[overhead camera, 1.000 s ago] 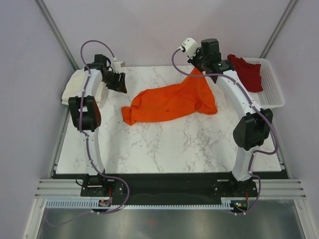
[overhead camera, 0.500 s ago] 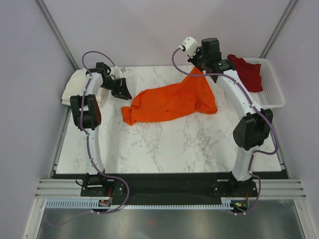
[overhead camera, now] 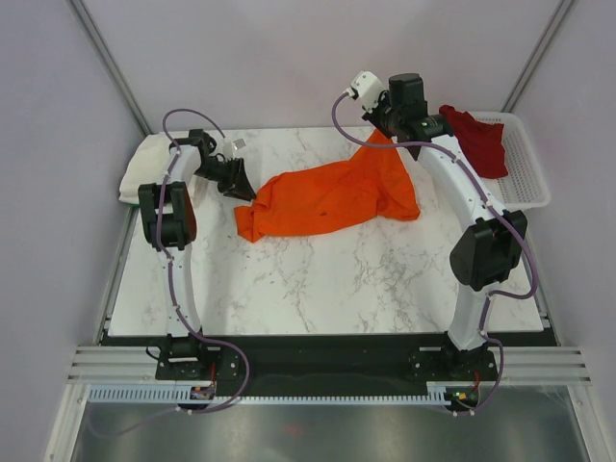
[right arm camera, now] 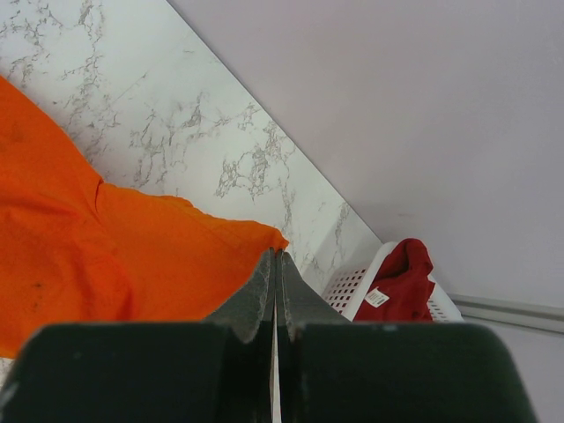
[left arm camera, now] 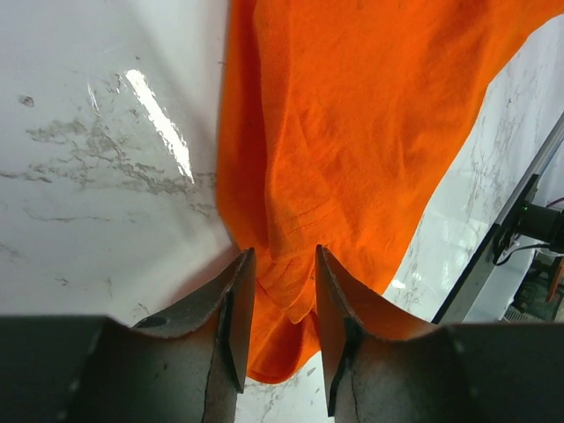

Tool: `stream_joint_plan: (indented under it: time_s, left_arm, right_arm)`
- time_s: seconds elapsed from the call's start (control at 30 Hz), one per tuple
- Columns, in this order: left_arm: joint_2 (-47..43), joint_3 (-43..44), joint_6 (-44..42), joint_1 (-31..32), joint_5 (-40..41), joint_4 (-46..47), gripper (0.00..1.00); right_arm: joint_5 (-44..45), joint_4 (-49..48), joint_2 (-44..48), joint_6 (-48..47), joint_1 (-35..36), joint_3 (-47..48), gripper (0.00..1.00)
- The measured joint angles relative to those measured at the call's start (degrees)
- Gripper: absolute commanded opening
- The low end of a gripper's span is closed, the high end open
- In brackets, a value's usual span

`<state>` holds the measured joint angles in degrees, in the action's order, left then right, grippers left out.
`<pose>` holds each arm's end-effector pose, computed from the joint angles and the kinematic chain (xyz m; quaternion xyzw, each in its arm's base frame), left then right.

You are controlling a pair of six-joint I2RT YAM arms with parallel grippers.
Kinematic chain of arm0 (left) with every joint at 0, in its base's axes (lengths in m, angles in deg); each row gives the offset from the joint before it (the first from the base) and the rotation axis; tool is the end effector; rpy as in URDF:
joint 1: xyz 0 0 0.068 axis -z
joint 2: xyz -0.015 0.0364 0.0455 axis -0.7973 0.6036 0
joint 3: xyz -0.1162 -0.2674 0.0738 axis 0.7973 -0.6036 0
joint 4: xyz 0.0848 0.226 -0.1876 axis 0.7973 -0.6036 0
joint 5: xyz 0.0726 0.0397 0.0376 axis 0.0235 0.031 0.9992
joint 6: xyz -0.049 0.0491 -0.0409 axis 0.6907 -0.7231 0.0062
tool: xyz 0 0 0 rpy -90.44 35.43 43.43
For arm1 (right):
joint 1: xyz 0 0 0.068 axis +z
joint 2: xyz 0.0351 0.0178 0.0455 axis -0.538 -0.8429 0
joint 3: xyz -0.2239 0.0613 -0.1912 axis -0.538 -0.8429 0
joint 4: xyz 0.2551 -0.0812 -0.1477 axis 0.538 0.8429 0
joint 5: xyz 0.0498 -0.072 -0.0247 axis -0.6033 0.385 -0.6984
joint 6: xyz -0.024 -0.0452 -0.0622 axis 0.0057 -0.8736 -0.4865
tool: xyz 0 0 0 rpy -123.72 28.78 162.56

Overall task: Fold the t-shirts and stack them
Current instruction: Flatten out the T-shirt at the center of the board.

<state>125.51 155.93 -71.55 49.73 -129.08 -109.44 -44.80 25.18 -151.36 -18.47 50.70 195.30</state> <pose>0.5594 -0.0213 0.1378 0.1233 0.9021 -0.3919 0.1322 0.5138 0.1655 0.3957 -0.3922 0.7566 -0.1079 0.5119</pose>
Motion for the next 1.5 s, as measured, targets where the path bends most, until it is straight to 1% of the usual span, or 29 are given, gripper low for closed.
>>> stream_joint_plan:
  time_s: [0.13, 0.6, 0.83, 1.0, 1.03, 1.33, 1.5]
  left_arm:
    - [0.0, 0.0, 0.0, 0.2, -0.4, -0.1, 0.37]
    - [0.0, -0.1, 0.0, 1.4, -1.5, -0.3, 0.35]
    - [0.0, -0.1, 0.0, 1.5, 0.3, -0.4, 0.37]
    - [0.4, -0.1, 0.0, 1.5, 2.1, -0.3, 0.34]
    - [0.5, -0.1, 0.0, 1.5, 2.2, -0.3, 0.32]
    - [0.9, -0.1, 0.0, 1.5, 2.1, -0.2, 0.28]
    - [0.9, -0.1, 0.0, 1.6, 1.6, -0.2, 0.27]
  right_arm:
    - [0.0, 0.0, 0.0, 0.0, 0.0, 0.0, 0.00]
    - [0.0, 0.0, 0.0, 0.2, 0.0, 0.0, 0.00]
    - [0.0, 0.0, 0.0, 0.4, 0.0, 0.0, 0.00]
    - [0.0, 0.0, 0.0, 0.5, 0.0, 0.0, 0.00]
    - [0.0, 0.0, 0.0, 0.5, 0.0, 0.0, 0.00]
    - [-0.1, 0.0, -0.9, 0.7, 0.0, 0.0, 0.00]
    - [-0.1, 0.0, -1.5, 0.7, 0.0, 0.0, 0.00]
